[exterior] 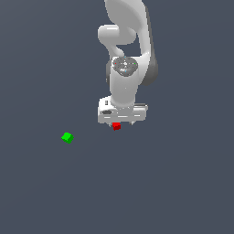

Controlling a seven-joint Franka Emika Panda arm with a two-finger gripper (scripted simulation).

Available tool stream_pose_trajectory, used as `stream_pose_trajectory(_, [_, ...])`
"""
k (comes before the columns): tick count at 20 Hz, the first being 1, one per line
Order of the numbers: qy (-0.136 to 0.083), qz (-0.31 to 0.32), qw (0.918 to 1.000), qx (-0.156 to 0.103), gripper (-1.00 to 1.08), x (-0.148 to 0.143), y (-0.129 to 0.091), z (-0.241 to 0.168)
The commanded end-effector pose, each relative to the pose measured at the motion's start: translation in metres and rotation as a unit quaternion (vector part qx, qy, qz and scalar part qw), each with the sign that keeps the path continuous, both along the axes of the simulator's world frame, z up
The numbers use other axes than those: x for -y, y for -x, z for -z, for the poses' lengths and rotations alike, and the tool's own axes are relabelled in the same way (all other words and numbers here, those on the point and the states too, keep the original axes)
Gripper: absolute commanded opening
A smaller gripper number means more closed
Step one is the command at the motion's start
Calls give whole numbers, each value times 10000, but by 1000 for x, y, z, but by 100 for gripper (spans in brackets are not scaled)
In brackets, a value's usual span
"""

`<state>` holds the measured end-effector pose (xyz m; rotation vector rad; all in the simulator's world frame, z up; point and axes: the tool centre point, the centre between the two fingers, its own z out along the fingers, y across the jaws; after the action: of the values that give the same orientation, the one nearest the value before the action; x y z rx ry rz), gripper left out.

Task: Stack the red cube on top of the green cube.

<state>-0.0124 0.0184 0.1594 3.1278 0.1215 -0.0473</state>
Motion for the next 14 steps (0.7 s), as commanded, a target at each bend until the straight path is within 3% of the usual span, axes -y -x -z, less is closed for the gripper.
stream_pose_trajectory(1, [0,0,10000,0,100,0,0,0])
stream_pose_trajectory(8, [-6,-93,10000,11,100,1,7,7])
stream_pose_trajectory(14, [-21,-333,9994,39,100,4,26,24])
